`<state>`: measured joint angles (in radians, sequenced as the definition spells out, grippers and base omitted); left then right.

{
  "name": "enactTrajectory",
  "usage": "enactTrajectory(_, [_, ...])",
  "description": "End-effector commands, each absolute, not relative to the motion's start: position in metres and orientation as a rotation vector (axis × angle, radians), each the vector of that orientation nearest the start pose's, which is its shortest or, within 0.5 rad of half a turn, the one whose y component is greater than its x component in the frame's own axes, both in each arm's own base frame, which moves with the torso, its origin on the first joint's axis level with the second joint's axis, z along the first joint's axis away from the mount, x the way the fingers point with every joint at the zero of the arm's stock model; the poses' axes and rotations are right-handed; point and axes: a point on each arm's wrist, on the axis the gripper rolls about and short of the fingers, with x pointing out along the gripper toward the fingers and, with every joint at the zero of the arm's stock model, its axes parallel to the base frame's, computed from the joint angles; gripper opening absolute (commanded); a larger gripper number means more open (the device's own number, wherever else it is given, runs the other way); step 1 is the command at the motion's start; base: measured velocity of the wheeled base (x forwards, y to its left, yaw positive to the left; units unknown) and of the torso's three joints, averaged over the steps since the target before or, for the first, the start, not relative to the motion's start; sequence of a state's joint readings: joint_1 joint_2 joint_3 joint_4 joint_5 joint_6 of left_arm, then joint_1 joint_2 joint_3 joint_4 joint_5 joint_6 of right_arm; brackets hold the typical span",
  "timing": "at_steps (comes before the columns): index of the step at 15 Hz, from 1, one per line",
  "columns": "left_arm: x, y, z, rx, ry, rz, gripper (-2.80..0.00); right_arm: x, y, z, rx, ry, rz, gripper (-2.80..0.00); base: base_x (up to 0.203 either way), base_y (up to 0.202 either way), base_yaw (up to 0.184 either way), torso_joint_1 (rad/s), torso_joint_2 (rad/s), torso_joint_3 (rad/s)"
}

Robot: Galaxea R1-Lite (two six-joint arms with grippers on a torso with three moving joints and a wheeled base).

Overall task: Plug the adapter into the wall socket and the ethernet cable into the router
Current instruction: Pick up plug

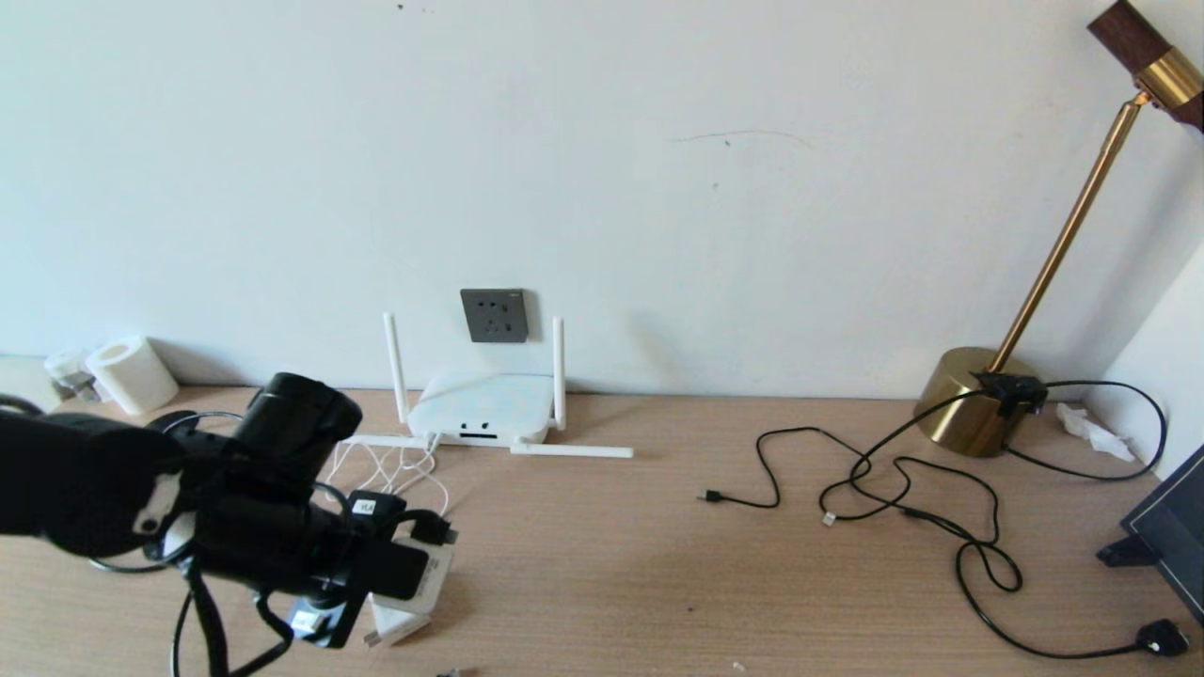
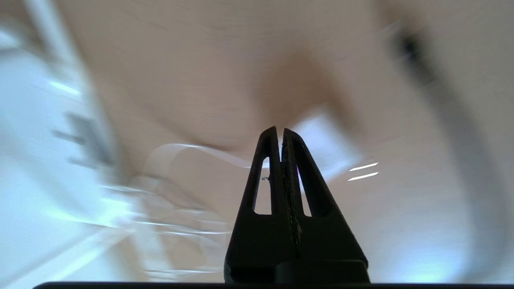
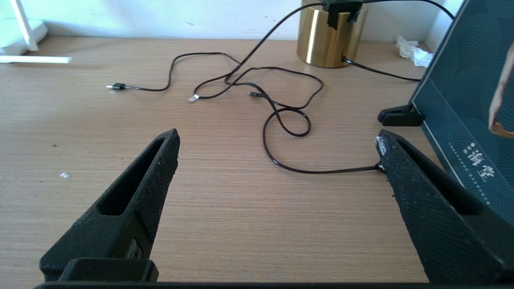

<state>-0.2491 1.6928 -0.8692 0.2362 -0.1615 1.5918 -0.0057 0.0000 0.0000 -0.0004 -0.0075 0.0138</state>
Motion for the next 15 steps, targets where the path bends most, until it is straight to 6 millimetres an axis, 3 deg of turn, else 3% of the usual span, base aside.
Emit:
enactTrajectory(1, [0.274, -0.06, 0.133, 1.65, 0.39, -1.211, -2.8, -0.023, 0.0, 0.076, 0.014, 0.0, -0.014, 0.0, 0.0, 0.0, 0.0, 0.0, 0.0, 0.0])
enactTrajectory(5, [0.302, -0.049, 0.123, 1.795, 0.213, -1.327, -2.8, -0.023, 0.0, 0.076, 0.014, -0.001, -0.014, 0.0, 0.0, 0.0, 0.0, 0.0, 0.0, 0.0])
enactTrajectory(6, [0.31, -0.047, 0.12, 1.829, 0.195, -1.338, 0.0, -0.023, 0.0, 0.076, 0.014, -0.002, -0.014, 0.0, 0.0, 0.0, 0.0, 0.0, 0.0, 0.0])
enactTrajectory(9, [0.327, -0.043, 0.123, 1.884, 0.165, -1.352, 0.0, -0.023, 0.0, 0.076, 0.014, -0.002, -0.013, 0.0, 0.0, 0.0, 0.0, 0.0, 0.0, 0.0])
enactTrajectory(15, [0.317, -0.034, 0.121, 1.914, 0.217, -1.589, 0.0, -0.023, 0.0, 0.076, 0.014, 0.0, -0.014, 0.0, 0.0, 0.0, 0.0, 0.0, 0.0, 0.0])
